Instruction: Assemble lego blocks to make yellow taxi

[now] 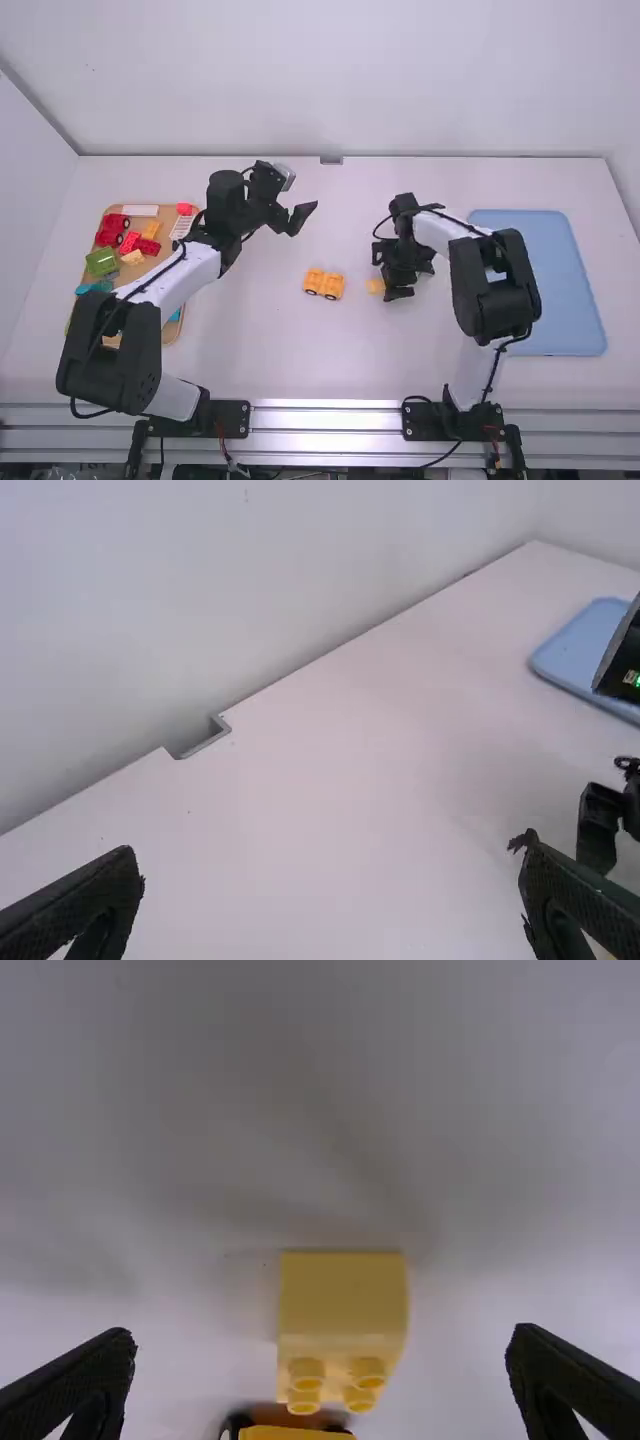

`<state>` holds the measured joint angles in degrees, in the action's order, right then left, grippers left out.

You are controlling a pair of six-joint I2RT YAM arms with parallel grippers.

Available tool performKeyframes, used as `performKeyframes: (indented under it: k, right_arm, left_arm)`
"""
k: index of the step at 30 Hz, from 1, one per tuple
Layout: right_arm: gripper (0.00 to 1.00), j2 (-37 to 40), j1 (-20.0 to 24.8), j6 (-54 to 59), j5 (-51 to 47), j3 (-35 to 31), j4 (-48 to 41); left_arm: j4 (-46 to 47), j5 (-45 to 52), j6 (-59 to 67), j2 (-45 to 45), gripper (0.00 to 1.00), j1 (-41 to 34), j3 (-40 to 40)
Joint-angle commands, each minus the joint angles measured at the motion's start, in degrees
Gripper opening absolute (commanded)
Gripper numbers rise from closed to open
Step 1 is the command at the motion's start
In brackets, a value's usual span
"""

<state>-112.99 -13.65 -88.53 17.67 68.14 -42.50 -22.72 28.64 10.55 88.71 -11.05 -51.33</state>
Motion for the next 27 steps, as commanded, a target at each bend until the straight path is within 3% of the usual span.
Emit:
performKeyframes:
  k: [1, 6, 10, 15, 18, 24, 27]
  right_arm:
    - [0.99, 5.97, 2.12, 5.31, 0.35, 4.02, -2.51]
    - [0.99, 12.00, 3.61, 16.04, -4.02, 12.94, -6.34]
    - [0.99, 15.04, 3.34, 35.93, -17.59, 20.76, -9.16]
    - [0.99, 15.69, 3.28, 55.15, -36.46, 23.41, -7.02]
    - [0.99, 15.69, 4.04, 61.61, -41.03, 23.39, -3.74]
    - [0.98, 15.69, 4.39, 74.10, -37.35, 23.34, 4.00]
    - [0.99, 15.69, 4.42, 95.58, -24.83, 22.05, 4.70]
  left_arm:
    - [-0.04, 0.37, 0.44, -0.07, 0.99, -0.15, 0.42]
    - [-0.04, 0.22, 0.46, -0.07, 0.99, -0.17, 0.42]
    - [0.31, -1.09, 0.39, -0.07, 0.99, -0.17, 0.42]
    - [1.97, -9.97, 0.42, -0.09, 0.99, -0.20, 0.42]
    - [3.10, -16.94, 0.42, -0.09, 0.99, -0.20, 0.39]
    - [9.38, -25.09, 2.36, -0.09, 0.99, -0.20, 0.39]
    - [14.19, -18.80, 13.77, -0.09, 0.99, -0.15, 0.39]
